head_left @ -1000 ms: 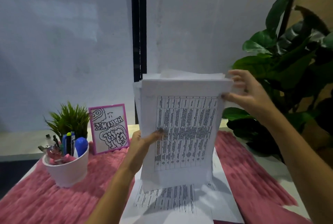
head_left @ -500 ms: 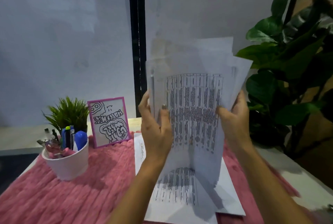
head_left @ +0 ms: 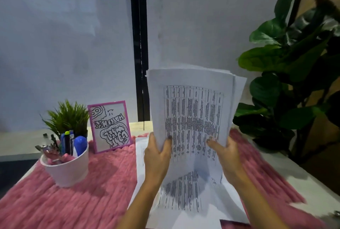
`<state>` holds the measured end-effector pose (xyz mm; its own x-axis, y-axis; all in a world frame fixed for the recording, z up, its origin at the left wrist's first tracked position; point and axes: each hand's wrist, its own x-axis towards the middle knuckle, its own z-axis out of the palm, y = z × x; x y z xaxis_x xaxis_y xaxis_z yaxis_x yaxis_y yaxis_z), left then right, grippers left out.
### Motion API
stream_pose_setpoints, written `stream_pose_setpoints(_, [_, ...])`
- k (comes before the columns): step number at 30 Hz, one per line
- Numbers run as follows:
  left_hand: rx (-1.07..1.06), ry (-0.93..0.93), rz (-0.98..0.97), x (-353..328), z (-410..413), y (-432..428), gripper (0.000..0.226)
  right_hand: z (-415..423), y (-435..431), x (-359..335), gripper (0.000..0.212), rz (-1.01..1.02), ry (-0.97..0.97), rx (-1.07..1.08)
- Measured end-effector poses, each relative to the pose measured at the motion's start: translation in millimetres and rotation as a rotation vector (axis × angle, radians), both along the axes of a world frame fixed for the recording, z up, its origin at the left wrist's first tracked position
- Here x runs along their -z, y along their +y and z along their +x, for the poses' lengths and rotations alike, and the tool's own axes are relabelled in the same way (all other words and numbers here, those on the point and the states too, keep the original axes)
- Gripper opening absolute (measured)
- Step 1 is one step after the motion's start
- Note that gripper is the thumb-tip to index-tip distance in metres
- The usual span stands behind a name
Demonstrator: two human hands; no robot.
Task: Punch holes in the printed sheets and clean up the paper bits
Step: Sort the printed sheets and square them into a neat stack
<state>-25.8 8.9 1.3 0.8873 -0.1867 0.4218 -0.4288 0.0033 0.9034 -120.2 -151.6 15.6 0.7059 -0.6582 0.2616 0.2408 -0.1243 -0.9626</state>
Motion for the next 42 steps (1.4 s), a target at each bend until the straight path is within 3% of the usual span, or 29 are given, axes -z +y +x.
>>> stream_pose_setpoints(2, [0.040, 0.018, 0.045, 15.3, 4.1, 1.2, 0.019, 0.4, 2.3, 4.0, 0.056, -0.108, 0.025, 0.039])
stream_pose_setpoints(6, [0.193, 0.015, 0.067, 11.2, 2.9, 6.3, 0.029, 0.8, -31.6, -25.5, 0.019, -0.231, 0.022, 0.065])
stream_pose_setpoints(10, [0.387, 0.135, 0.195, 11.7, 0.0, 6.9, 0.034, 4.3, -75.6, -21.8, 0.024, -0.052, 0.269, -0.153])
stream_pose_setpoints(12, [0.423, 0.209, 0.353, 11.5, -0.4, 6.7, 0.018, 6.0, -84.8, -2.5, 0.025, 0.083, 0.407, -0.225])
stream_pose_setpoints(13, [0.403, 0.215, 0.438, 10.2, 0.2, 5.1, 0.011, 5.8, -89.0, 7.0, 0.027, 0.092, 0.462, -0.221])
stream_pose_setpoints(16, [0.096, 0.067, 0.796, 19.1, 22.2, -1.8, 0.037, 5.5, -108.2, 37.5, 0.030, 0.055, 0.531, -0.102])
stream_pose_setpoints(18, [-0.080, 0.006, 1.009, 27.5, 38.1, -6.2, 0.028, 3.6, -115.1, 49.9, 0.027, 0.056, 0.517, -0.015])
stream_pose_setpoints(22, [-0.195, 0.167, 1.149, 35.0, 46.2, -6.5, 0.062, 0.9, -119.4, 52.7, 0.007, 0.286, 0.355, -0.035])
stream_pose_setpoints(25, [-0.248, 0.202, 1.030, 36.9, 48.0, -3.7, 0.071, 2.8, -117.6, 48.7, 0.015, 0.411, 0.320, -0.123])
stream_pose_setpoints(27, [-0.237, 0.235, 0.819, 37.8, 53.2, 1.5, 0.061, 5.1, -117.5, 49.7, 0.009, 0.433, 0.306, -0.150])
stream_pose_setpoints(29, [-0.250, 0.214, 0.652, 35.7, 54.7, 8.6, 0.049, 5.6, -118.9, 52.6, 0.017, 0.475, 0.297, -0.174])
stream_pose_setpoints(34, [-0.391, 0.108, 0.574, 38.4, 68.7, 15.9, 0.013, 6.4, -119.7, 59.1, 0.046, 0.444, 0.301, -0.271])
stream_pose_setpoints(36, [-0.413, 0.069, 0.561, 40.8, 72.2, 15.5, 0.014, 7.1, -119.0, 59.2, 0.059, 0.368, 0.302, -0.303])
stream_pose_setpoints(38, [-0.328, 0.062, 0.461, 44.3, 74.7, 12.4, 0.012, 8.6, -117.5, 59.4, 0.072, 0.289, 0.314, -0.308])
stream_pose_setpoints(40, [-0.180, 0.138, 0.215, 44.6, 72.6, 4.9, 0.012, 10.4, -113.2, 58.9, 0.060, 0.275, 0.285, -0.311])
stream_pose_setpoints(42, [-0.066, 0.265, 0.021, 42.1, 66.2, -2.2, 0.011, 12.7, -109.8, 60.5, 0.061, 0.263, 0.257, -0.296])
